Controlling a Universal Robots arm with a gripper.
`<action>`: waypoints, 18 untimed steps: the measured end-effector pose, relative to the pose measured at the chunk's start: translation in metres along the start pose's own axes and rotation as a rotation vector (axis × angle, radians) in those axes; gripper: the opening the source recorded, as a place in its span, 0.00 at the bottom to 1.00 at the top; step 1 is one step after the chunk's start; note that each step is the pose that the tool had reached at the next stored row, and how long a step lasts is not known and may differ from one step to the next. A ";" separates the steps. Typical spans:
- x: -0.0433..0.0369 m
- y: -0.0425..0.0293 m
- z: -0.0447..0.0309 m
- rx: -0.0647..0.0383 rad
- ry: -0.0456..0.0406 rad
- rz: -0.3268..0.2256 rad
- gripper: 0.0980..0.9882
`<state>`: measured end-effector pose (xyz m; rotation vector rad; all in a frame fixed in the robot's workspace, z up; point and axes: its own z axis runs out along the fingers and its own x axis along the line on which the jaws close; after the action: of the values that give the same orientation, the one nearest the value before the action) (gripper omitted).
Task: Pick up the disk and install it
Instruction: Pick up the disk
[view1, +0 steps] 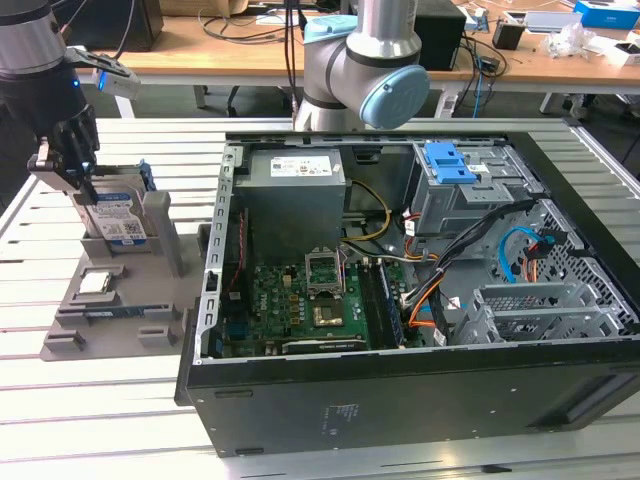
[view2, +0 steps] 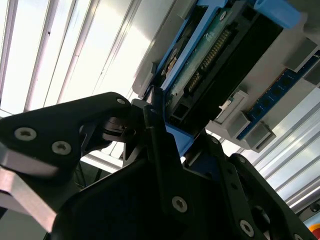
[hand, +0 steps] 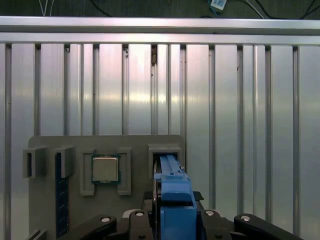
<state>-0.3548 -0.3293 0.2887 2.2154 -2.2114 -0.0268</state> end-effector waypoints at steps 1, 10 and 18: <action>0.0000 0.0000 -0.0008 0.000 -0.0001 0.000 0.30; -0.0001 0.0003 -0.0151 0.000 0.0001 0.000 0.30; -0.0001 0.0006 -0.0318 0.000 0.0001 0.000 0.30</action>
<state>-0.3548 -0.3293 0.3205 2.2154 -2.2113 -0.0268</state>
